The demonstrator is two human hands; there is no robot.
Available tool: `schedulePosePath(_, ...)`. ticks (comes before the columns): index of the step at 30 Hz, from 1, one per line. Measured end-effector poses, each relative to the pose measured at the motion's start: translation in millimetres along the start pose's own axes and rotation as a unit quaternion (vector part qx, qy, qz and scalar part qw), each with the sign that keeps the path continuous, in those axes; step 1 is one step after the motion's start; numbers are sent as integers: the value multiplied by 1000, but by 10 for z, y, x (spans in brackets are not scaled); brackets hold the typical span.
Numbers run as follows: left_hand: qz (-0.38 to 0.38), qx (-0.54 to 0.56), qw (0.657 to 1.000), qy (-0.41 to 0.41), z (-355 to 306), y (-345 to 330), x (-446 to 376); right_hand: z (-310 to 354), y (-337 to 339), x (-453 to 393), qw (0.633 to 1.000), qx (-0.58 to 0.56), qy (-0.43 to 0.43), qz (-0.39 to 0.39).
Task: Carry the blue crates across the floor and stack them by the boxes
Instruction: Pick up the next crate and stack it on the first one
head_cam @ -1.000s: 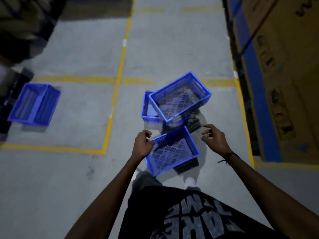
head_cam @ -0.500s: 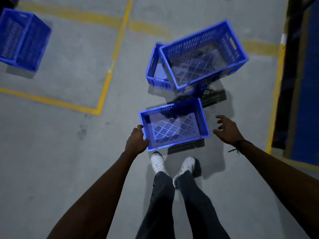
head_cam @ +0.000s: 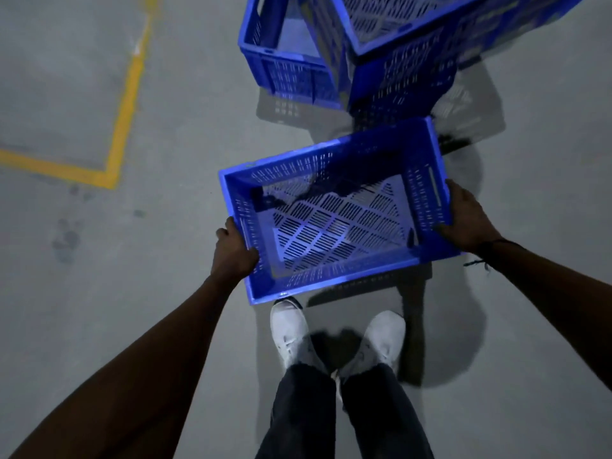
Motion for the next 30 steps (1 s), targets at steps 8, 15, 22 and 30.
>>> schedulePosePath(8,-22,42,999,12,94,-162,-185,-158,-138,-350,998,4,-63,7)
schedulePosePath(15,-32,45,998,8,55,298,-57,37,54,-177,997,10,-73,8)
schedulePosePath(22,-50,55,997,16,85,1473,862,777,527,669,996,43,-68,30)
schedulePosePath(30,-96,101,990,12,402,3388,2496,2365,1140,2018,992,82,-13,97)
Point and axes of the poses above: each hand's wrist, its own x-axis away from the middle knuckle, its own y-axis out of the back of the hand, z = x × y, the point moved 3 cm from there along -x, towards the middle knuckle, and after that the axes turned 7 degrees about -x, right-handed, at the moved point
